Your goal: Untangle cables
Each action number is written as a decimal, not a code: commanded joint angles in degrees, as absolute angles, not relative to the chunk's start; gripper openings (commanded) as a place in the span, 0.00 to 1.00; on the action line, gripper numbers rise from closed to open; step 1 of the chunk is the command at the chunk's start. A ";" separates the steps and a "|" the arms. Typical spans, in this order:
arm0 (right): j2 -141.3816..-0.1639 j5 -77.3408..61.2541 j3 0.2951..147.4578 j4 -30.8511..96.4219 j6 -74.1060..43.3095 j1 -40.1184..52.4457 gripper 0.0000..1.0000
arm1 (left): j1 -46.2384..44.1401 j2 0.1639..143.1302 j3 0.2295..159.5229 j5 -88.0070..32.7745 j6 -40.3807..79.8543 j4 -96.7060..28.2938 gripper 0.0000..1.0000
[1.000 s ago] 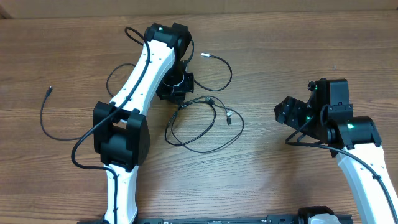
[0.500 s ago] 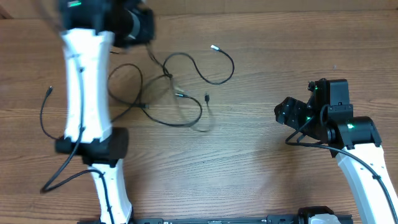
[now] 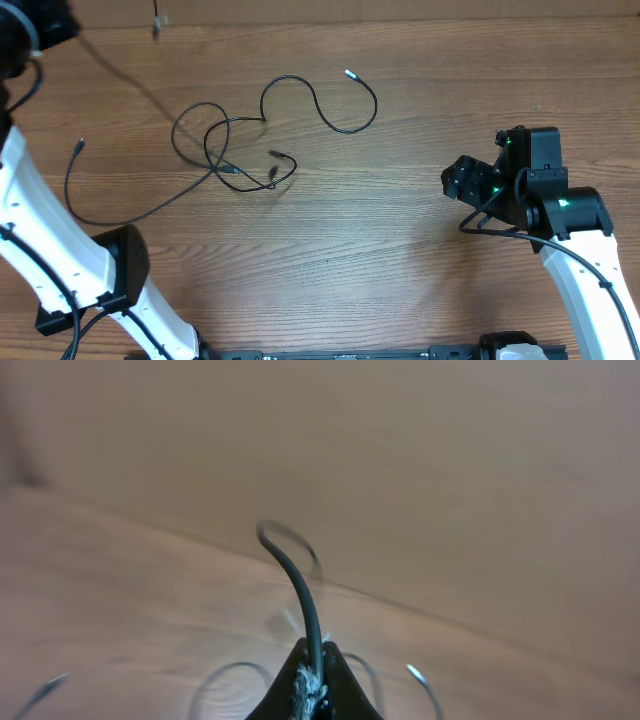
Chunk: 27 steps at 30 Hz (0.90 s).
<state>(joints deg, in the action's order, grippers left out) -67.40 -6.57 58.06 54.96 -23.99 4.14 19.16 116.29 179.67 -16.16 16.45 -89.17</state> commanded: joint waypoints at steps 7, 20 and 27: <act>-67.02 -5.37 58.89 54.54 -24.16 4.10 0.81 | 33.39 116.49 180.00 -2.68 29.91 -83.53 0.04; -67.02 -4.97 58.89 54.35 -24.18 4.10 0.81 | 34.79 116.57 176.20 -1.04 31.70 -82.70 0.04; -67.02 -4.97 58.89 54.28 -24.21 4.10 0.81 | 34.79 116.57 172.03 -1.63 31.70 -81.60 0.04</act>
